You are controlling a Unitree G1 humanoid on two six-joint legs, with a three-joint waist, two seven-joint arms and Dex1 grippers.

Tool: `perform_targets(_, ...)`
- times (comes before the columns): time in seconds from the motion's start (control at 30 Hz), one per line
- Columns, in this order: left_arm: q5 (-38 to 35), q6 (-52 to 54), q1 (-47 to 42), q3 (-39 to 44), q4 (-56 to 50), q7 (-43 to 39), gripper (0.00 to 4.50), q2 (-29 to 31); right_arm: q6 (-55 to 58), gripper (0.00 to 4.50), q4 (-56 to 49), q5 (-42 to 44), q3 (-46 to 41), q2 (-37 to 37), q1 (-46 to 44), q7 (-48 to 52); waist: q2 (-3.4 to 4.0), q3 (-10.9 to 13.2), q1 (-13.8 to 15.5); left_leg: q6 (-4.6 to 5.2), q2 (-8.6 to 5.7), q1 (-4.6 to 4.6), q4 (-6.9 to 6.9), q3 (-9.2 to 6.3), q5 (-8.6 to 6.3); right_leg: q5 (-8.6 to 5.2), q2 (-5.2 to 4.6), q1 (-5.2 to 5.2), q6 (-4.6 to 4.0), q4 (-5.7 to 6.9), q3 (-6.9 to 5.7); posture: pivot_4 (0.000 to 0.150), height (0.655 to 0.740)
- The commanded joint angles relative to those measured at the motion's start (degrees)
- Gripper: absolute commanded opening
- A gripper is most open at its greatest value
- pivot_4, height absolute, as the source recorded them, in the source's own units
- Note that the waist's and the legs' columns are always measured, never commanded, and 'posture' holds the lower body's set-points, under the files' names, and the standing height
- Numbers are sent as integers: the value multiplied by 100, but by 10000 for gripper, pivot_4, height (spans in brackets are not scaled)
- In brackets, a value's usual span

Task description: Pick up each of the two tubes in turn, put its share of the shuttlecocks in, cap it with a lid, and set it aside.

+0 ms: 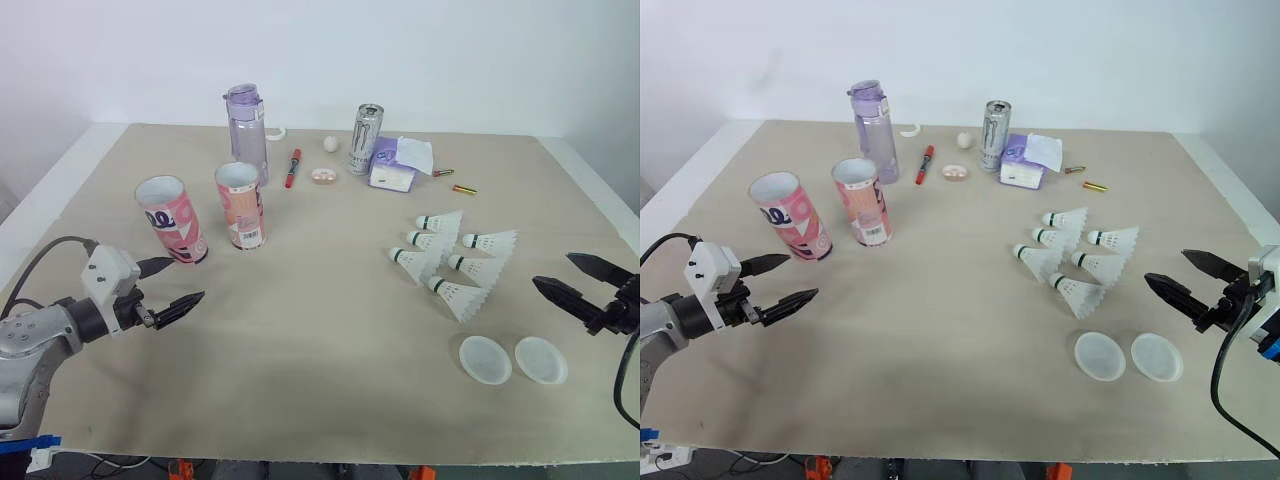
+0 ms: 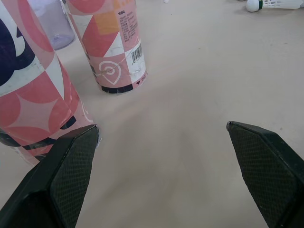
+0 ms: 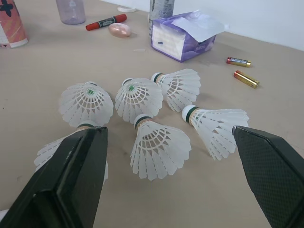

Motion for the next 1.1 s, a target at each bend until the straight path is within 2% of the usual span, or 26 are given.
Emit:
perform_targets(0.03,38,-230,-70,129,-72,-64,45000,89,-50,44896,-50,5,-45,-145,-126,-41,0,0,0,0,0,0,0,0,0,0,0,0,0,0,0,1500,7400)
perform_targets(0.67,-98,-513,-164,85,89,-454,45000,18,46,44896,-284,24,13,-46,-150,-238,0,0,0,0,0,0,0,2,0,1,0,0,1,0,1,1500,7400)
perform_targets(0.83,-38,-601,-95,206,93,-136,45000,-147,204,44896,-773,166,269,66,-355,-342,0,0,-1,0,0,0,0,2,0,2,1,0,2,0,2,1500,7400)
perform_targets(1.1,318,-656,555,221,-625,1050,45000,-925,971,44896,-2412,566,1650,731,-1421,-748,-2,2,-69,0,10,5,1,6,0,10,7,-1,0,2,5,1500,7400)
